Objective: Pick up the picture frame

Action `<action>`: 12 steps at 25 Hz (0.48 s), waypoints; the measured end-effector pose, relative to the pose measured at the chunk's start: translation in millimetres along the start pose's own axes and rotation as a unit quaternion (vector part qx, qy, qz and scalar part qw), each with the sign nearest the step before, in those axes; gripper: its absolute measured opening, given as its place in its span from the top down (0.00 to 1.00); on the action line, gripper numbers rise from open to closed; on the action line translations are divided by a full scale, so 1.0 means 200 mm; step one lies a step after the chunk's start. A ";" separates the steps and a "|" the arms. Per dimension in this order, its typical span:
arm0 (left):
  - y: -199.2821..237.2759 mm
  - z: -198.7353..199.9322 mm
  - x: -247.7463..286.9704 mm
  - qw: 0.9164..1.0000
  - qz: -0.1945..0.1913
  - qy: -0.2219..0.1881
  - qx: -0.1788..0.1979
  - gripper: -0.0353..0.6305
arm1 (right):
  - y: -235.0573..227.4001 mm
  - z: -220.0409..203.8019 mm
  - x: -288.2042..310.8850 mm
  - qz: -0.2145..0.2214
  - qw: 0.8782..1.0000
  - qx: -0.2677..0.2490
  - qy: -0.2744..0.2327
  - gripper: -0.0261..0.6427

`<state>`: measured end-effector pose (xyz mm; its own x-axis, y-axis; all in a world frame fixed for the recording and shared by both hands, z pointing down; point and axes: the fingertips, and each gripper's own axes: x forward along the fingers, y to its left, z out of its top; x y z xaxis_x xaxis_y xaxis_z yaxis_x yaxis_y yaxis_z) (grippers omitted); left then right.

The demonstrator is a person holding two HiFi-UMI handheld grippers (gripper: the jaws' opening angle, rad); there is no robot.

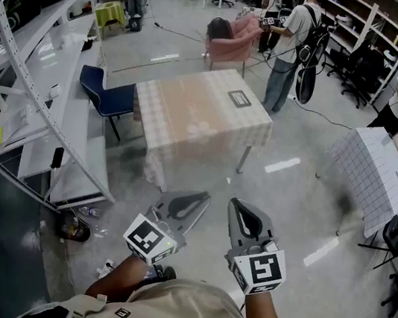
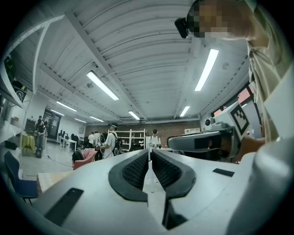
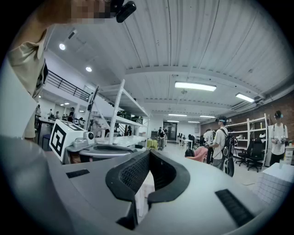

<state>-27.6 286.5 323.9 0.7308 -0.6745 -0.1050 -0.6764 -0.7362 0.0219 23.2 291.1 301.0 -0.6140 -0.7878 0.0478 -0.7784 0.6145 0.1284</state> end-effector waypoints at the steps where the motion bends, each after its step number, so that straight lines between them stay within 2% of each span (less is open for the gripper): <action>1: 0.01 0.00 0.00 1.000 -0.001 0.000 0.000 0.90 | 0.00 0.00 0.01 0.000 1.000 0.002 -0.001 0.92; 4: 0.03 0.00 0.01 1.000 -0.003 0.000 0.000 0.90 | 0.00 0.00 0.03 -0.001 1.000 0.003 0.005 0.92; 8: 0.05 -0.02 0.01 1.000 -0.003 0.001 -0.001 0.90 | 0.00 -0.02 0.05 -0.006 0.999 0.001 0.040 0.92; 12: 0.07 -0.01 0.00 1.000 -0.002 0.002 -0.004 0.90 | 0.01 -0.01 0.07 -0.001 1.000 0.002 0.017 0.92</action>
<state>-37.0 275.8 326.0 0.7344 -0.6712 -0.1004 -0.6721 -0.7398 0.0299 12.9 281.8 303.4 -0.6071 -0.7906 0.0802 -0.7809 0.6123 0.1237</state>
